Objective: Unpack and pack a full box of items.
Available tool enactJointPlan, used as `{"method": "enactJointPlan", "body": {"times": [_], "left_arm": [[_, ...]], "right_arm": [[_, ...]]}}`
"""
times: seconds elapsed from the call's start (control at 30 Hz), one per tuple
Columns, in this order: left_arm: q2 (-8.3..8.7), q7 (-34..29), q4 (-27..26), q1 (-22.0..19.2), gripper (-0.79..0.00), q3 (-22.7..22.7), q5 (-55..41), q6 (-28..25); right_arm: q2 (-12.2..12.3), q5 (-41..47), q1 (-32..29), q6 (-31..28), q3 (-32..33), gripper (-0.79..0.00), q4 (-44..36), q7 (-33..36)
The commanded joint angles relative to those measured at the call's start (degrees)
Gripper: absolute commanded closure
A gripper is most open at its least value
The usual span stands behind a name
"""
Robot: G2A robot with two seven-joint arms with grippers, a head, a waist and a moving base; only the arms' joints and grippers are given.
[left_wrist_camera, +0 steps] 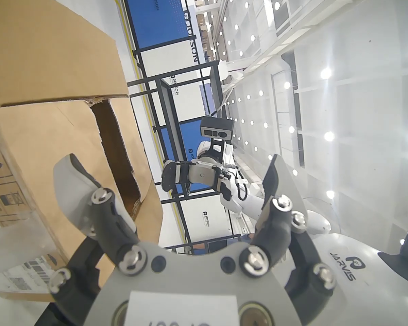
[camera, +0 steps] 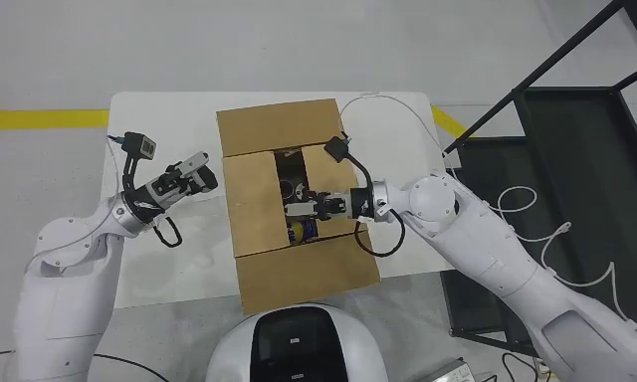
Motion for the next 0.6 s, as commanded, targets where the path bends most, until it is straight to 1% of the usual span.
{"method": "enactJointPlan", "body": {"times": [0.0, 0.17, 0.27, 0.47, 0.57], "left_arm": [[0.00, 0.00, 0.00, 0.00, -0.785, 0.00, 0.00, 0.00], [0.00, 0.00, 0.00, 0.00, -0.785, 0.00, 0.00, 0.00], [0.01, 1.54, -0.80, 0.43, -0.785, 0.12, 0.34, 0.51], [0.28, 3.61, -2.04, 1.84, -0.785, -2.04, -1.47, -0.52], [0.47, 4.32, -1.97, 2.30, -0.785, -3.13, -1.51, -0.47]], "right_arm": [[0.00, 0.00, 0.00, 0.00, 0.00, -0.785, 0.00, 0.00], [-0.23, 0.01, -0.84, -0.29, 0.17, -0.785, 0.32, -1.06], [-1.14, 0.82, 1.00, -0.77, -1.38, -0.785, 1.63, 1.18], [-4.91, 0.09, 8.31, 1.07, -8.54, -0.785, 7.38, 4.72], [-6.88, -0.02, 11.29, 1.48, -11.34, -0.785, 9.95, 4.88]]}}
